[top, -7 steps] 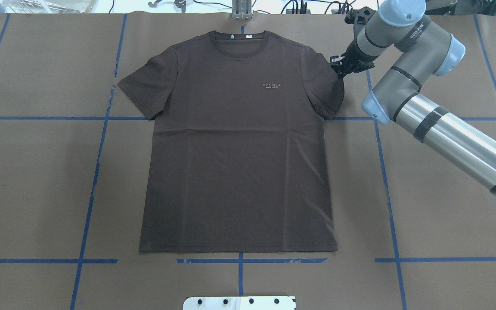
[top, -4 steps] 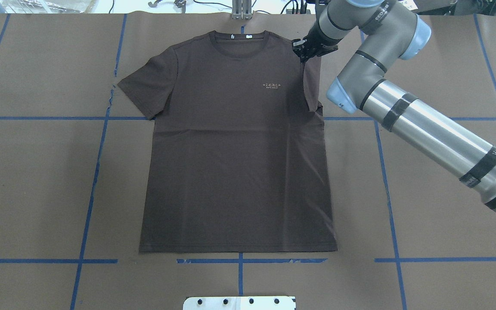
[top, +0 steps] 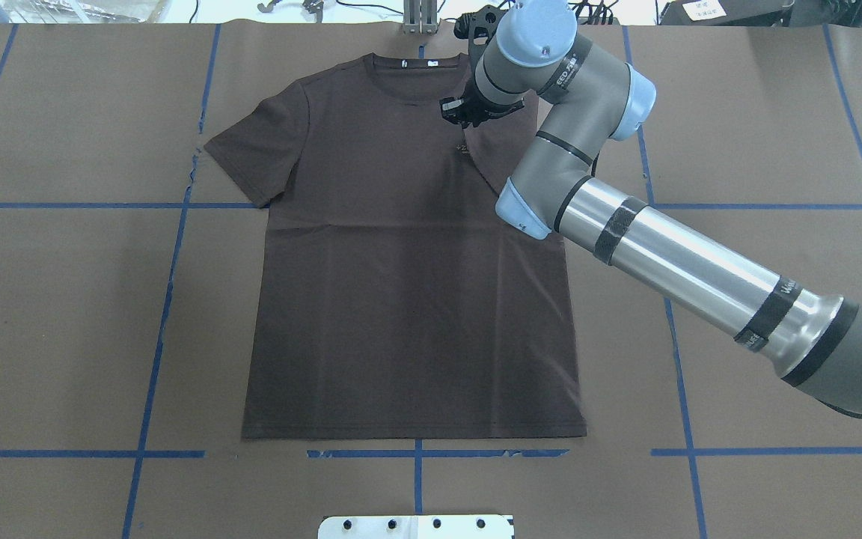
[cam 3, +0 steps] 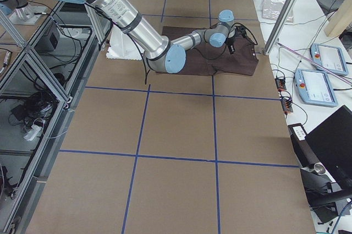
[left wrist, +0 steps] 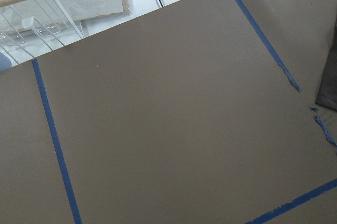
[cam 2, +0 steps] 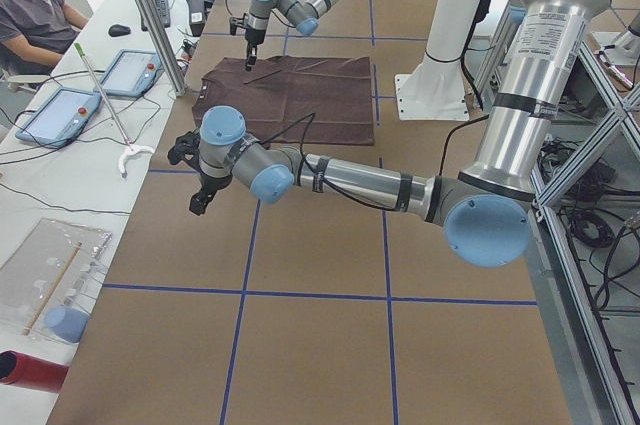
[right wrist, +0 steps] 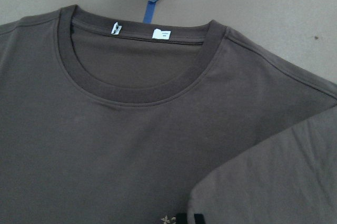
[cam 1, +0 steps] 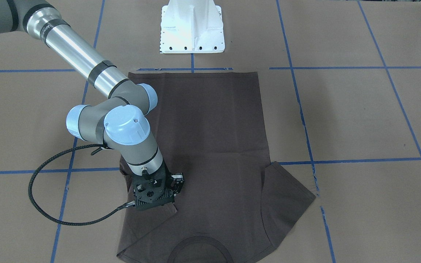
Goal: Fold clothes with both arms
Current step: 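Fold the sleeve inward toward the collar with the right gripper, then release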
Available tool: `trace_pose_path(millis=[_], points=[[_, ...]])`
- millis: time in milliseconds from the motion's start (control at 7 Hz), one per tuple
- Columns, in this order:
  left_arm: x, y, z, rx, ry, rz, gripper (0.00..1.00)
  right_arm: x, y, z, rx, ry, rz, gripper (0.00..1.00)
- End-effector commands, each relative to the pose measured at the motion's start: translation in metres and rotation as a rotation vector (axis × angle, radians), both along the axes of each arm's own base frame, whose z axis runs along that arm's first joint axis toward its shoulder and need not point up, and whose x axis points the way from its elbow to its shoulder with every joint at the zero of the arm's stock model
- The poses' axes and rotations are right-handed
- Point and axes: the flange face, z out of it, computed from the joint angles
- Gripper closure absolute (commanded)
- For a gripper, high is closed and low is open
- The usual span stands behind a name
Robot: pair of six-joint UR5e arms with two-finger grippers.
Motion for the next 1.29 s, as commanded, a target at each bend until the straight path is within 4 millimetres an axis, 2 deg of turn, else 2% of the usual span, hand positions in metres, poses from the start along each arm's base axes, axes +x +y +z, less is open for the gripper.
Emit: trace_pose_path(millis=[0,143,286,429,571,714,857,1000,1143], points=[[0.036,-0.014,-0.028,-0.048,0.049,-0.025,0.00,-0.001,0.004,-0.006,-0.091,-0.052,0.058,0.00],[0.102,-0.021,-0.069,-0.113,0.121,-0.036,0.00,0.027,0.006,-0.009,-0.164,-0.090,0.010,0.00],[0.158,-0.020,-0.103,-0.186,0.180,-0.109,0.00,0.084,0.006,-0.002,-0.262,-0.116,-0.051,0.00],[0.215,-0.012,-0.126,-0.221,0.229,-0.171,0.00,0.133,0.026,0.008,-0.337,-0.087,-0.036,0.00],[0.263,-0.021,-0.135,-0.234,0.250,-0.264,0.00,0.163,0.048,0.008,-0.400,-0.039,-0.019,0.00],[0.290,-0.036,-0.130,-0.219,0.236,-0.354,0.00,0.180,0.064,0.003,-0.386,-0.015,-0.041,0.00],[0.312,-0.037,-0.108,-0.223,0.204,-0.420,0.00,0.192,0.079,0.004,-0.385,-0.010,-0.046,0.00],[0.343,-0.035,-0.082,-0.201,0.164,-0.473,0.00,0.201,0.089,0.006,-0.383,-0.025,-0.056,0.00],[0.355,-0.039,-0.068,-0.190,0.149,-0.492,0.00,0.204,0.091,0.003,-0.382,-0.036,-0.062,0.00]])
